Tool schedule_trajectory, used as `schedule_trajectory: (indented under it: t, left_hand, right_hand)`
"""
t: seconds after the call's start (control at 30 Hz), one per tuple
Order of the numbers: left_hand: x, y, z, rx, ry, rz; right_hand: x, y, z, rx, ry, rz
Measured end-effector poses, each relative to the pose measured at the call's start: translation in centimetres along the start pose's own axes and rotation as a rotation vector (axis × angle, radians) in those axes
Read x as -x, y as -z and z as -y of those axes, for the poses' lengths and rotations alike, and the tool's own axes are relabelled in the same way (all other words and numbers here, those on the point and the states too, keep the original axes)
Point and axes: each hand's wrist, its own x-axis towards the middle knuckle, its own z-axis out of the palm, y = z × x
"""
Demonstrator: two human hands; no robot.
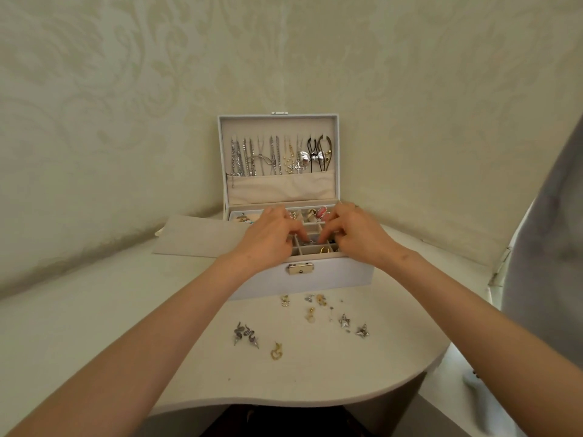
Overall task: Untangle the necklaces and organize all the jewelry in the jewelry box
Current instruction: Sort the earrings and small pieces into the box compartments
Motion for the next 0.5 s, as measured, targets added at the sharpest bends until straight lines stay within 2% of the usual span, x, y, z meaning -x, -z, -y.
schedule_trajectory:
  t: [0.1, 0.23, 0.3, 0.43, 0.5]
  left_hand:
    - [0.1, 0.2, 0.0, 0.030, 0.000, -0.052]
    - [0.3, 0.2, 0.2, -0.004, -0.027, 0.046]
    - [0.6, 0.1, 0.2, 0.020, -0.030, 0.045]
    - [2.1, 0.3, 0.4, 0.101, -0.067, -0.134]
    - [3.6, 0.3, 0.1, 0.176, -0.124, -0.231]
  right_hand:
    - [-0.1, 0.0, -0.1, -0.064, -0.040, -0.109]
    - [0.2, 0.0, -0.1, 0.052, 0.002, -0.005]
    - [0.4, 0.1, 0.0, 0.041, 0.001, -0.021]
    - [1.6, 0.9, 0.7, -0.120, -0.003, -0.157]
    - [3.1, 1.4, 1.2, -0.232, 0.021, -0.155]
